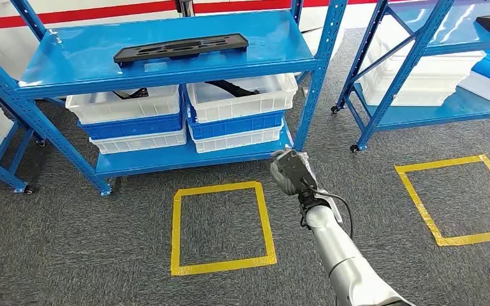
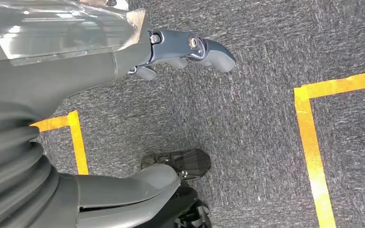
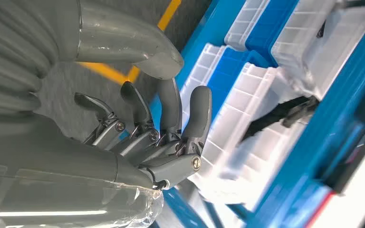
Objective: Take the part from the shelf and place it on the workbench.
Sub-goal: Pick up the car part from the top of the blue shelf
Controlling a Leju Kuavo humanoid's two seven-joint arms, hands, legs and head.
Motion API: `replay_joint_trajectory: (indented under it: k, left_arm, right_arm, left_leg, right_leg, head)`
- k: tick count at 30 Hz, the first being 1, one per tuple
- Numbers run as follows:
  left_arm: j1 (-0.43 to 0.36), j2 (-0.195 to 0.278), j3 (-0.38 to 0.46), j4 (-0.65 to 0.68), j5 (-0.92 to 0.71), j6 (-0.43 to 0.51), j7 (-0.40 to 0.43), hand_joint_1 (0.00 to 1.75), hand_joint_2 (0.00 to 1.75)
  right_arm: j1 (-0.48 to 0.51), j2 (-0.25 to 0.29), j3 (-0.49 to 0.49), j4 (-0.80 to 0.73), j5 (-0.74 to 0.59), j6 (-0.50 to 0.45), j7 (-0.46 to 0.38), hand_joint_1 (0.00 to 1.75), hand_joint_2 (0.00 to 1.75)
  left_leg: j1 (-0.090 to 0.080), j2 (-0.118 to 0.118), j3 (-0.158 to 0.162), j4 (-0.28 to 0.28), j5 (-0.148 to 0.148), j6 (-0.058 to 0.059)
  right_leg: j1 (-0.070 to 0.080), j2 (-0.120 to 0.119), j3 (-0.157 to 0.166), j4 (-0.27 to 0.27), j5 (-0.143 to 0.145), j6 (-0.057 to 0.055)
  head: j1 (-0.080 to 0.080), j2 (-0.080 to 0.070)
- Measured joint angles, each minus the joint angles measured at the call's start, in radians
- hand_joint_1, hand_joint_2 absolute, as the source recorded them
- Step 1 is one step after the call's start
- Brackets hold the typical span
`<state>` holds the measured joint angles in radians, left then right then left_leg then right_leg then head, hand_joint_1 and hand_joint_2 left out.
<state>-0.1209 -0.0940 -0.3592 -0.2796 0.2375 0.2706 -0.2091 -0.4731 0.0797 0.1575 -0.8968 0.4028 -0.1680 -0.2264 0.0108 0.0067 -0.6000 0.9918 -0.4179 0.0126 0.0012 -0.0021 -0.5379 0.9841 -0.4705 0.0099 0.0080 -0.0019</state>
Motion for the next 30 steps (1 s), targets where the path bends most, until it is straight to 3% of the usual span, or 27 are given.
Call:
replay_joint_trajectory:
  k: [12,18,21,23,24,27,28,29,30]
  left_arm:
    - [0.008,0.023,-0.001,0.023,0.006,-0.043,-0.026,0.00,1.75]
    - [0.015,0.040,-0.001,0.036,0.013,-0.052,-0.038,0.00,1.75]
    - [0.016,0.048,-0.001,0.042,0.015,-0.057,-0.043,0.00,1.75]
    - [0.018,0.051,-0.001,0.046,0.016,-0.062,-0.047,0.00,1.75]
    - [0.019,0.052,-0.001,0.048,0.017,-0.063,-0.049,0.00,1.75]
    - [0.022,0.055,-0.001,0.054,0.020,-0.067,-0.051,0.00,1.75]
    - [0.024,0.055,-0.001,0.055,0.021,-0.069,-0.051,0.00,1.75]
    - [0.026,0.055,-0.001,0.056,0.022,-0.070,-0.051,0.00,1.75]
    - [0.028,0.056,-0.001,0.058,0.023,-0.070,-0.051,0.00,1.75]
  right_arm:
    - [0.000,-0.040,0.210,-0.160,0.328,-0.097,0.037,1.75,1.75]
    - [0.003,-0.059,0.321,-0.248,0.497,-0.153,0.057,1.75,1.75]
    - [0.005,-0.067,0.368,-0.293,0.571,-0.178,0.066,1.75,1.75]
    - [0.005,-0.077,0.408,-0.332,0.635,-0.202,0.073,1.75,1.75]
    - [0.004,-0.081,0.429,-0.352,0.669,-0.215,0.076,1.75,1.75]
    - [0.011,-0.093,0.481,-0.395,0.758,-0.245,0.085,1.75,1.75]
    - [0.014,-0.096,0.495,-0.406,0.787,-0.256,0.088,1.75,1.75]
    - [0.017,-0.100,0.509,-0.417,0.817,-0.267,0.090,1.75,1.75]
    - [0.019,-0.103,0.524,-0.428,0.846,-0.279,0.093,1.75,1.75]
  left_leg:
    - [0.000,0.000,0.000,0.000,0.000,0.000]
    - [-0.002,-0.002,-0.006,0.006,-0.005,0.007]
    - [-0.004,-0.003,-0.004,-0.003,-0.004,0.017]
    - [0.000,-0.003,0.006,-0.016,-0.001,0.027]
    - [0.004,-0.003,0.010,-0.022,0.000,0.030]
    - [0.009,-0.003,0.009,-0.023,0.002,0.030]
    - [0.012,-0.004,0.009,-0.022,0.002,0.026]
    - [0.017,-0.005,0.010,-0.020,0.001,0.020]
    - [0.023,-0.007,0.010,-0.017,-0.001,0.013]
  right_leg:
    - [0.000,0.000,0.000,0.000,0.000,0.000]
    - [-0.008,0.000,-0.001,-0.002,0.001,0.003]
    - [-0.006,0.000,0.000,0.008,0.008,0.016]
    - [-0.006,0.000,-0.016,0.039,-0.004,0.025]
    - [-0.008,0.001,-0.037,0.077,-0.025,0.024]
    - [-0.018,0.002,-0.124,0.254,-0.101,0.022]
    - [-0.023,0.002,-0.141,0.285,-0.110,0.028]
    - [-0.029,0.001,-0.140,0.279,-0.103,0.038]
    - [-0.036,0.001,-0.120,0.230,-0.080,0.054]
  head:
    - [0.000,0.000]
    - [0.000,0.000]
    - [0.000,0.000]
    - [0.001,0.000]
    - [0.001,0.000]
    - [0.002,0.000]
    - [0.002,0.000]
    - [0.002,0.000]
    - [0.002,0.000]
